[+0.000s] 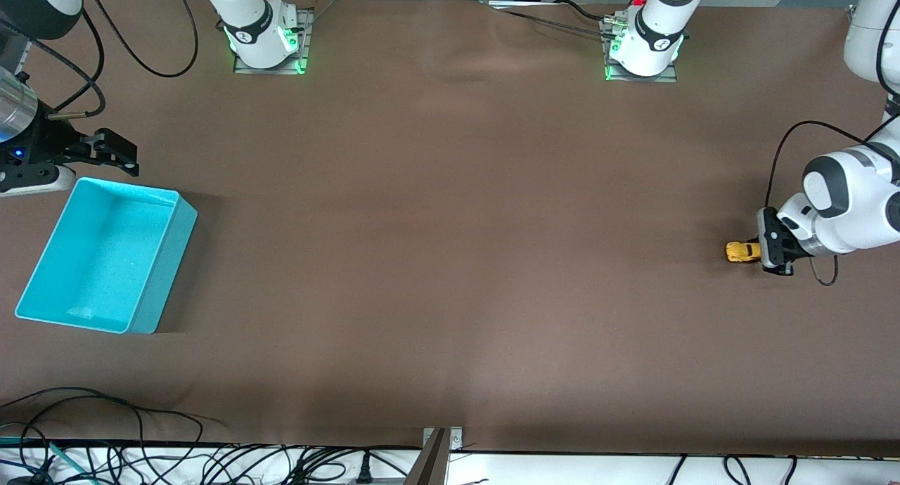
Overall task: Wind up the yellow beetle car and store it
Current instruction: 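Grasp the yellow car with the left gripper and pull it backward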
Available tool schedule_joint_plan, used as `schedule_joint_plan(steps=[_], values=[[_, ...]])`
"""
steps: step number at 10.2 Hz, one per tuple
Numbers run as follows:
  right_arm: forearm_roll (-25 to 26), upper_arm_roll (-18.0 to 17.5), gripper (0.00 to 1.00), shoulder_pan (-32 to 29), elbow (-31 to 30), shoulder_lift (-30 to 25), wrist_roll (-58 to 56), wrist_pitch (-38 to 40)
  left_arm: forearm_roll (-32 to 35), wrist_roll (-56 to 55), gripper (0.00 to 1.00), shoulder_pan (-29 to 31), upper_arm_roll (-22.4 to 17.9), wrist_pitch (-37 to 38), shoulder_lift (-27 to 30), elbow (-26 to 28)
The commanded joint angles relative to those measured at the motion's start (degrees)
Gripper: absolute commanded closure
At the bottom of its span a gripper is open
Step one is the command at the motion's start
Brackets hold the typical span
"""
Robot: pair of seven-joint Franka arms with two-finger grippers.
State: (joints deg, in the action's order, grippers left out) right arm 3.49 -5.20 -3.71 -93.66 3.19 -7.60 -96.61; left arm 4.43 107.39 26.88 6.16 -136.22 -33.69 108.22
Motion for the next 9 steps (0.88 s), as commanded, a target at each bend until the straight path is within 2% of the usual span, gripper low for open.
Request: schedule_joint_plan(steps=[1,4,9], values=[[-0.59,-0.16,0.00,-0.24,1.37,0.42,-0.58,1.25,3.03,1.06,1.00,2.29,0.35,0.25,-1.03,-1.17],[-0.59,-0.16,0.00,-0.24,1.37,0.42,-0.58,1.25,3.04,3.44,1.00,3.09,0.35,0.25,-2.78,-3.45],[-0.59,-0.07,0.00,-0.33,1.28,0.42,-0.67,1.51,2.95,2.91,1.00,3.97,0.35,0.34,-2.87,-4.07]])
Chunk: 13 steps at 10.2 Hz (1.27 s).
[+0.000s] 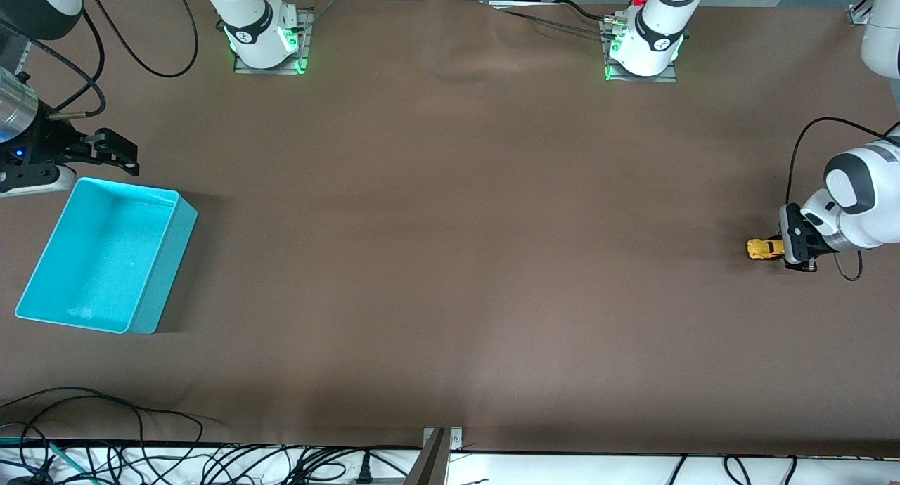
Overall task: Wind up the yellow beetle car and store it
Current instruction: 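Grasp the yellow car with the left gripper and pull it backward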
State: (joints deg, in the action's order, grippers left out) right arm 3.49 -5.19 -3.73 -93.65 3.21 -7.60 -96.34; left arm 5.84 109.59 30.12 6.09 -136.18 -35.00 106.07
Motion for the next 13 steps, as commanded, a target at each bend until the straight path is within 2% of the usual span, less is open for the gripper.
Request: schedule_joint_plan(steps=[1,10,11,12,13], values=[[-0.59,-0.08,0.00,-0.31,1.28,0.39,-0.67,1.59,1.54,0.63,1.00,0.73,0.41,0.21,-1.48,-1.92],[-0.59,0.01,0.00,-0.40,1.28,0.39,-0.58,2.04,1.45,0.45,1.00,2.23,0.32,0.21,-1.91,-2.18],[-0.59,0.01,0.00,-0.40,1.28,0.39,-0.58,2.04,1.54,0.54,0.85,2.23,0.41,0.30,-1.83,-2.18],[-0.59,0.01,0.00,-0.40,1.28,0.39,-0.58,2.04,1.63,1.06,0.47,2.05,0.58,0.47,-1.30,-2.35],[-0.59,0.01,0.00,-0.40,1.28,0.39,-0.58,2.12,1.63,1.07,0.00,1.70,0.93,2.30,-1.04,-2.62]])
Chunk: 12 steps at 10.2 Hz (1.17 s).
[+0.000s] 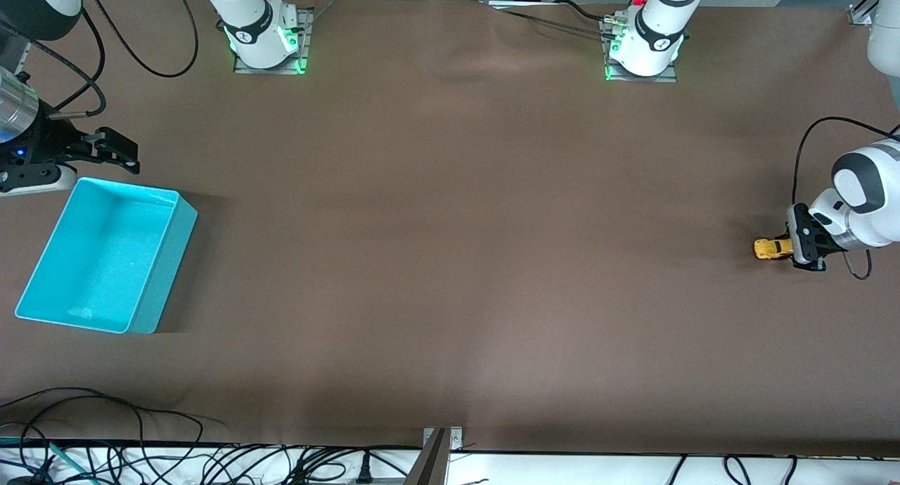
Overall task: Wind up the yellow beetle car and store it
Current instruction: 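Grasp the yellow car with the left gripper and pull it backward, then release the wound car with the left gripper so it rolls toward the box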
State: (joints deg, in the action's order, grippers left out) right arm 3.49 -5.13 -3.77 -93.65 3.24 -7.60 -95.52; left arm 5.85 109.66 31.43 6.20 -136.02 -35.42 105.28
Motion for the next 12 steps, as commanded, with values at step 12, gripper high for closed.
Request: schedule_joint_plan(steps=[12], values=[[-0.58,-0.06,0.00,-0.36,1.28,0.36,-0.58,1.22,0.83,-12.16,0.00,-13.93,1.01,31.05,1.85,-22.73]])
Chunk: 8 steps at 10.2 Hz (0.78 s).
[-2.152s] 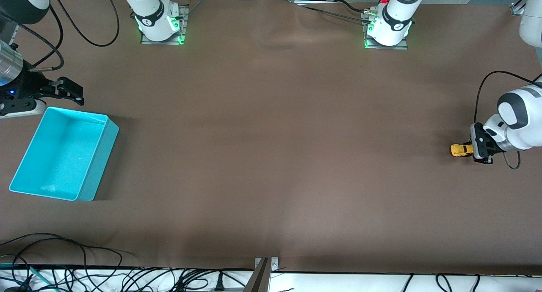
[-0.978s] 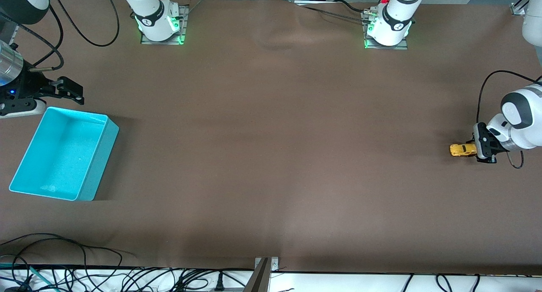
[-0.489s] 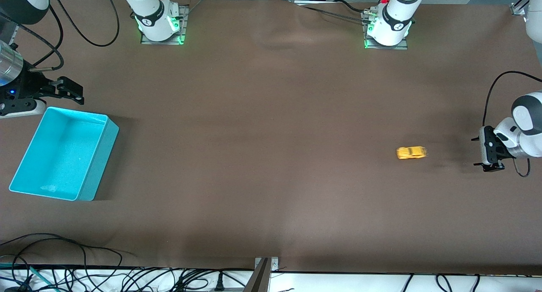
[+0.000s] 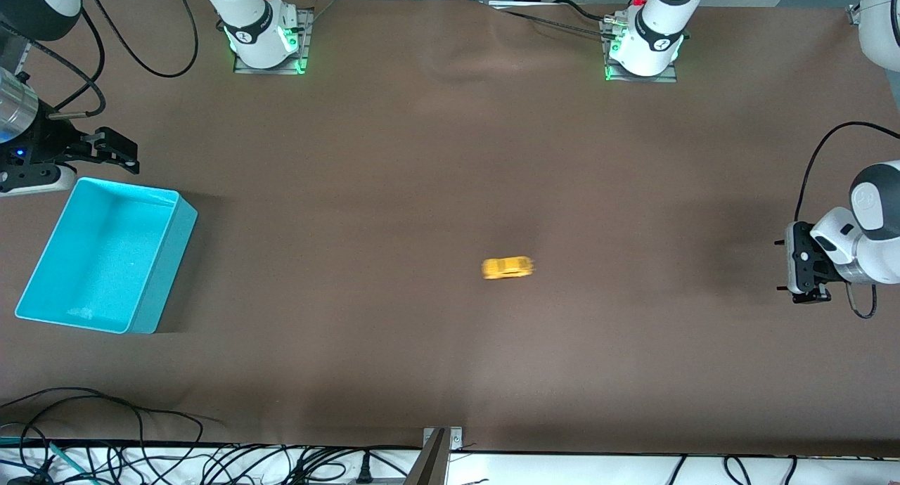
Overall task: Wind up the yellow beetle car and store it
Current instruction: 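Release the wound car with the left gripper so it rolls toward the box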
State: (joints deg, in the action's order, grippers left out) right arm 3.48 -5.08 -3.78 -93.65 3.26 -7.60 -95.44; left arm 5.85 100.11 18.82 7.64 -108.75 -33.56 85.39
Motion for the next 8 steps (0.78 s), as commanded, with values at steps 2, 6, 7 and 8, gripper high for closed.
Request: schedule_joint_plan(steps=[2,6,7,8], values=[[-0.58,-0.11,0.00,-0.35,1.28,0.34,-0.58,1.22,1.00,-5.79,0.00,-4.57,-0.44,6.79,0.07,-5.05],[-0.58,-0.11,0.00,-0.35,1.28,0.34,-0.67,1.31,1.01,-15.96,0.00,-9.05,0.00,11.26,4.10,-5.50],[-0.58,-0.02,0.00,-0.61,1.28,0.34,-0.67,1.75,0.57,-20.35,0.00,-9.93,0.00,12.58,5.16,-5.50],[-0.58,-0.02,0.00,-0.87,1.28,0.43,-0.67,1.75,0.56,-24.92,0.00,-11.51,0.09,14.25,6.39,-5.50]])
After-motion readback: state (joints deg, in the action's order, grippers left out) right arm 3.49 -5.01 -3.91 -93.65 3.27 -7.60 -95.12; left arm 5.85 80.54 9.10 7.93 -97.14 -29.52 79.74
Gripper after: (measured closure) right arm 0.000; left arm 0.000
